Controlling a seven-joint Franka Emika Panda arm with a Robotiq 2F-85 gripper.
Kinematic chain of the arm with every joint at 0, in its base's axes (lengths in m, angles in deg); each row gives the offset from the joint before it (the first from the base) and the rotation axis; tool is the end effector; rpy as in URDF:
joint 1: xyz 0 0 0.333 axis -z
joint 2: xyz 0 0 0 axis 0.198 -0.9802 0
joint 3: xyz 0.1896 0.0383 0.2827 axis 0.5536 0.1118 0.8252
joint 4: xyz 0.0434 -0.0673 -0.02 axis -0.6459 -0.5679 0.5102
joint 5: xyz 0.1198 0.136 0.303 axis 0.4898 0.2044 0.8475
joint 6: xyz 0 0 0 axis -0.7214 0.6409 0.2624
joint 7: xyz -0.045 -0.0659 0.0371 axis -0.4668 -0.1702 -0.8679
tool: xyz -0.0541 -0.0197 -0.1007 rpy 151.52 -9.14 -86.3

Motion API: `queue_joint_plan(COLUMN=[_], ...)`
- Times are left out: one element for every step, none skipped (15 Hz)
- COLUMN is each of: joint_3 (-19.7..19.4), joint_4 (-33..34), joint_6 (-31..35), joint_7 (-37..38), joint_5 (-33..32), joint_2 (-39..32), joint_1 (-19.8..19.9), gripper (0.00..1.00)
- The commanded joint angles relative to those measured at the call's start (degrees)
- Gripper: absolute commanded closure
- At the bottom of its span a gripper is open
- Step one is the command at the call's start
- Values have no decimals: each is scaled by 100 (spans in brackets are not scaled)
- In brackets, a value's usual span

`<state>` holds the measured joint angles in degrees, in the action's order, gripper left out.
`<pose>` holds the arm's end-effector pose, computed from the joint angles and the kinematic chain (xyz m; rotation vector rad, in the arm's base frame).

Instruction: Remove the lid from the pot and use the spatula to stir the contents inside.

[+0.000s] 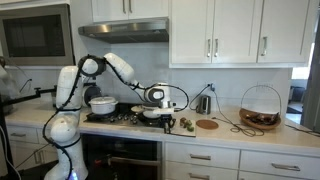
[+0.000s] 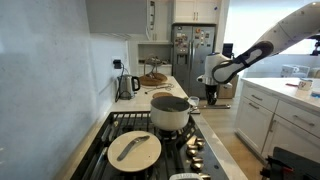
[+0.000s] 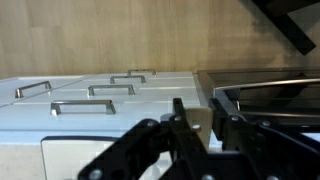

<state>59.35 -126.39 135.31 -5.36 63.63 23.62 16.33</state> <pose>0.5426 -0.1012 0.3817 2.7532 1.0916 -0.0781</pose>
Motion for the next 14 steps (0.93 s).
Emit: queue_joint_plan(joint_3=[90,96,104,112,124,135,145,152,162,173,187,200,212,226], joint_4=[491,576,658,731,790,848,900,953,999,1042,1081,1107,1123,1154], joint_6=[-328,-373,-425,-458,-490,-526,-559,-593,-630,-660,-693,-715,-727,-752], joint_7=[-86,-82,-71,-56,-50,-46,-50,-32,-22,-16,-12,-3,2,-4], joint_5=[103,106,99,86,76,72,72,54,46,41,38,29,19,21], joint_2=[-307,-379,-451,-513,-565,-613,-664,-721,-774,-823,-867,-900,-921,-947], joint_1=[109,115,116,118,120,123,126,120,117,113,109,106,104,106], gripper=[92,92,92,92,92,92,92,92,92,92,92,92,92,92])
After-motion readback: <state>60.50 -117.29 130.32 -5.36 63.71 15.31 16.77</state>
